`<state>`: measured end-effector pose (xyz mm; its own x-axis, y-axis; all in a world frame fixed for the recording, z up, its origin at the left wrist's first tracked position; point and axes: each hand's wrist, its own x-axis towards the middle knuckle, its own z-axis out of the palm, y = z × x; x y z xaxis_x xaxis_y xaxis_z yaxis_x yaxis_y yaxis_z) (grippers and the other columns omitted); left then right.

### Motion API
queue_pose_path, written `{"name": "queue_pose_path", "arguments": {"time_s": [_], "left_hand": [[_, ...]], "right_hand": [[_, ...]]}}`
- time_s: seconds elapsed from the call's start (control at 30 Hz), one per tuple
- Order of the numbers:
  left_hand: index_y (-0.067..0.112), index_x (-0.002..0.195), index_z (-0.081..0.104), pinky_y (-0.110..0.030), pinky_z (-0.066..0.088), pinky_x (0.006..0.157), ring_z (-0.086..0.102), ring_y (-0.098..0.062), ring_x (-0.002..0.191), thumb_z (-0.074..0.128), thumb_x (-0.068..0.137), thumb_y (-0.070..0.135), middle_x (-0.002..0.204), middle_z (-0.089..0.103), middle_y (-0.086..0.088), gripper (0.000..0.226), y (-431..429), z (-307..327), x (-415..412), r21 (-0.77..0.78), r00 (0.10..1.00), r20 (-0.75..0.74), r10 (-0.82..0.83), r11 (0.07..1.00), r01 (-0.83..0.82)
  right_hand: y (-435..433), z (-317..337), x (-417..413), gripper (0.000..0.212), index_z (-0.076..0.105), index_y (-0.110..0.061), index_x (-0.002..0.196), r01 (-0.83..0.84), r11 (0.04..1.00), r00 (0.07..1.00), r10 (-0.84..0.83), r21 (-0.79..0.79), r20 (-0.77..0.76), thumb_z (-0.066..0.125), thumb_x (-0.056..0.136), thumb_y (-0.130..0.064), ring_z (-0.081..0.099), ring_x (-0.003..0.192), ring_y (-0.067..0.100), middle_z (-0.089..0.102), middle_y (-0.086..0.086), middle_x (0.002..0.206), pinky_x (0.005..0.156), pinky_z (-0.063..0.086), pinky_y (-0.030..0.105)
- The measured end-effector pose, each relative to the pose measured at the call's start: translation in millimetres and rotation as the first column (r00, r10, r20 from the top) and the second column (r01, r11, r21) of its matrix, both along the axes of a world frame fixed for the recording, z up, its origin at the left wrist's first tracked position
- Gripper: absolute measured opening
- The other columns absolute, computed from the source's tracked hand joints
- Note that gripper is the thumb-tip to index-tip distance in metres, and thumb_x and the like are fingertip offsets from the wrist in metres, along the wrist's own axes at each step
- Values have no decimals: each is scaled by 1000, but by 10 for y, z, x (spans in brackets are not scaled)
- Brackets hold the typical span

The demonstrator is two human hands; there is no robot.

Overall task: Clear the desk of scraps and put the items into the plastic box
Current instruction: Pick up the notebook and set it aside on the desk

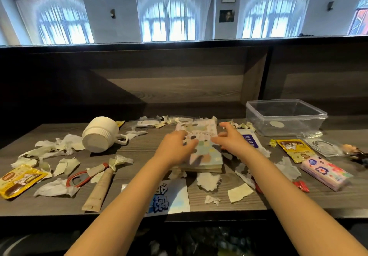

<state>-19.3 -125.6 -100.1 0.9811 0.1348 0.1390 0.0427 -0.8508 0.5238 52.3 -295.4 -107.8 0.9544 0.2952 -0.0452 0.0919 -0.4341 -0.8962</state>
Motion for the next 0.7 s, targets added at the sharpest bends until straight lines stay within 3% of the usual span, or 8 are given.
{"name": "queue_pose_path", "arguments": {"time_s": [0.07,0.13,0.27,0.4,0.47,0.53,0.63,0.7], "left_hand": [[11,123,54,-39,44,93,46,-27,118,43,92,48,129,52,-11,49,156,-42,99,162,987,-37,160,975,-152],[10,114,59,-44,42,97,43,-32,119,40,93,50,127,51,-13,49,304,-97,201,252,951,-168,261,944,-214],[8,123,55,-45,38,103,43,-33,123,38,91,54,134,49,-15,59,378,-151,365,259,894,-318,315,936,-238],[7,131,48,-43,34,104,36,-35,127,39,88,55,139,44,-16,65,287,-125,444,68,869,-352,349,935,-348],[8,127,51,-42,37,102,41,-34,124,44,84,59,134,49,-15,67,249,-95,478,16,877,-314,365,925,-379],[7,126,51,-42,44,98,49,-32,117,52,83,55,128,54,-14,65,199,-15,494,-164,907,-271,323,912,-375],[8,133,42,-41,54,87,62,-29,104,68,79,39,123,58,-14,68,144,95,485,-665,936,-325,134,671,-327],[14,136,38,-37,57,77,66,-28,98,69,79,33,120,59,-15,68,113,132,437,-731,927,-373,43,601,-323]], "right_hand": [[-34,-80,-53,54,38,-16,141,20,950,978,47,-311,204,59,91,-24,51,120,24,50,7,136,93,44,33],[-26,-144,-107,37,53,-13,126,49,832,914,185,-553,360,53,93,-29,50,118,24,52,7,129,94,45,35],[15,-201,-170,35,57,-12,115,62,733,892,263,-677,367,41,96,-36,53,104,22,57,7,118,83,47,35],[29,-206,-161,39,51,-13,126,40,754,920,228,-656,318,40,97,-36,52,111,24,55,9,127,89,48,37],[24,-223,-159,44,42,-13,135,26,775,939,198,-631,282,38,98,-36,49,118,25,49,8,135,95,46,39],[24,-226,-151,44,38,-13,137,20,802,954,163,-597,251,34,100,-36,49,119,26,47,9,138,96,44,39],[25,-236,-138,42,39,-11,134,26,847,965,117,-532,234,33,99,-34,49,118,26,47,11,137,93,42,37],[37,-234,-137,42,41,-10,132,45,851,966,95,-523,239,35,99,-35,49,117,26,48,11,135,92,42,37]]}}
